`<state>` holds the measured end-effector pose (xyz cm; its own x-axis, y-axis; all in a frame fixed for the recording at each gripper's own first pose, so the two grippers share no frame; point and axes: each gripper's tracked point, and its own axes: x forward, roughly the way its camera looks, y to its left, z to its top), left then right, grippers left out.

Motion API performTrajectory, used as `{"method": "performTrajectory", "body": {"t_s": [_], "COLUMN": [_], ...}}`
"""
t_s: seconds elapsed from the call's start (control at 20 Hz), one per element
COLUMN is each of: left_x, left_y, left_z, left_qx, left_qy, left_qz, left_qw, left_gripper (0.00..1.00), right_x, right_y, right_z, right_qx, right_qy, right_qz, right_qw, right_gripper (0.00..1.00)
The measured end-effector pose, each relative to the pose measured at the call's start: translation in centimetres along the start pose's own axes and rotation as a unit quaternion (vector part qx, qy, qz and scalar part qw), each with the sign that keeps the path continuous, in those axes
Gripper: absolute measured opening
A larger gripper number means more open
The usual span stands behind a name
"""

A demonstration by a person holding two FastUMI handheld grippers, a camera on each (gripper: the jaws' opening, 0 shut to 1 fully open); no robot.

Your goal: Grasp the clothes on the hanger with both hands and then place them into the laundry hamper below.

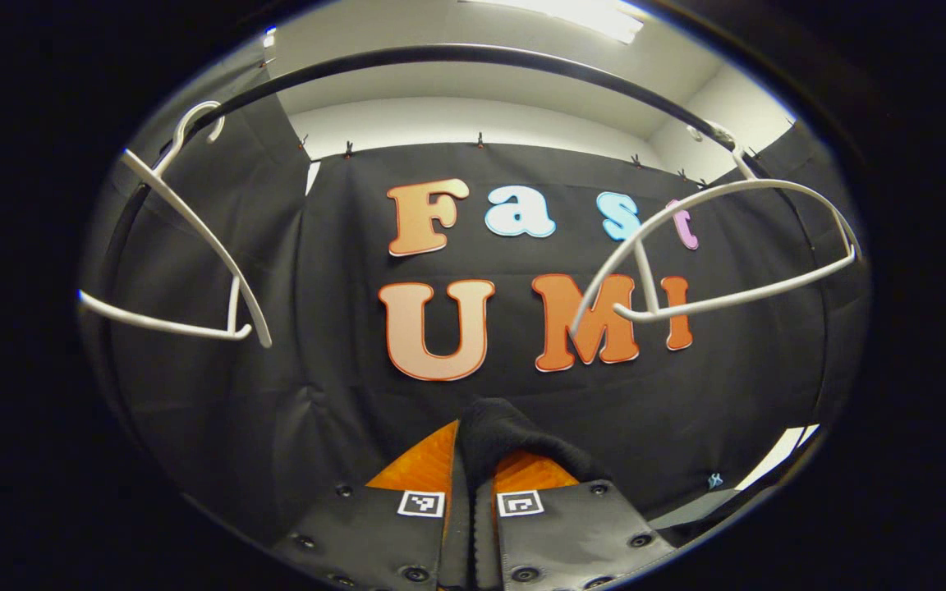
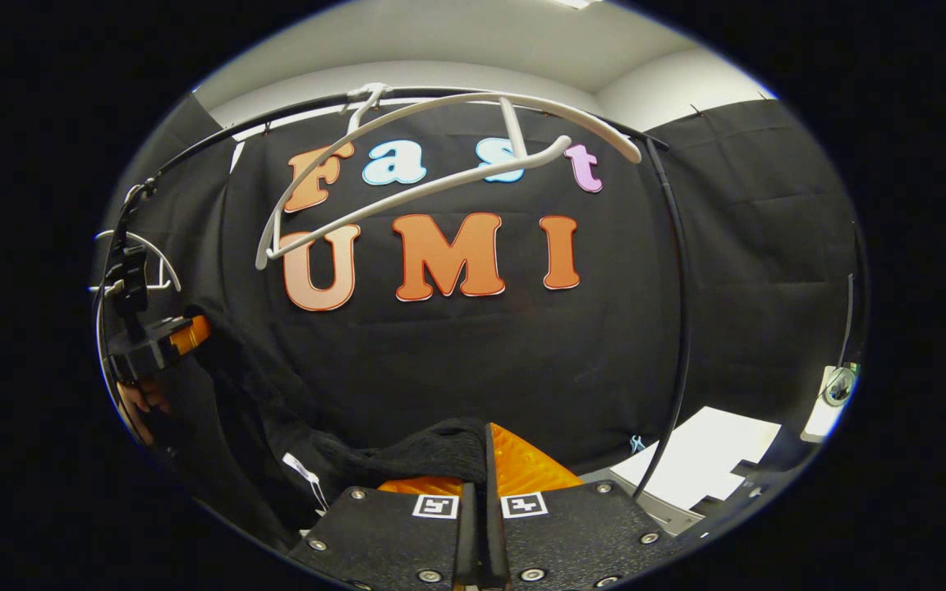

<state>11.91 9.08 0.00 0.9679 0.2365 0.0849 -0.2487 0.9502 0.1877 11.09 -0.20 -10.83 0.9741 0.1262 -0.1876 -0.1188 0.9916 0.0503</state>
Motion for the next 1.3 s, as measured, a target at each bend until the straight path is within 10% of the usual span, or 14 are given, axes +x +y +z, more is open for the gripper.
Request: {"method": "performTrajectory", "body": {"t_s": [0.3,0.65,1.0,1.3], "left_x": [-3.9,-8.5,-13.3,-15.0], "left_y": [-7.6,-15.0,-16.3,-12.6], "left_z": [-5.8,-17.7,-31.6,-36.3], "left_qx": [-0.032,-0.028,-0.023,0.007], "left_qy": [0.069,0.211,0.390,0.435], "left_qz": [-0.101,-0.193,-0.198,-0.154], "left_qw": [0.992,0.958,0.899,0.887], "left_gripper": [0.10,0.10,0.10,0.12], "right_x": [-0.1,0.0,-0.4,-1.9], "right_y": [1.9,3.8,3.9,4.4], "right_z": [-3.6,-15.3,-30.1,-32.4], "right_qx": [0.006,0.009,0.003,-0.007], "right_qy": [0.041,0.164,0.311,0.322], "right_qz": [0.020,0.045,0.041,0.052], "right_qw": [0.999,0.985,0.950,0.945], "right_gripper": [0.05,0.06,0.06,0.14]}}
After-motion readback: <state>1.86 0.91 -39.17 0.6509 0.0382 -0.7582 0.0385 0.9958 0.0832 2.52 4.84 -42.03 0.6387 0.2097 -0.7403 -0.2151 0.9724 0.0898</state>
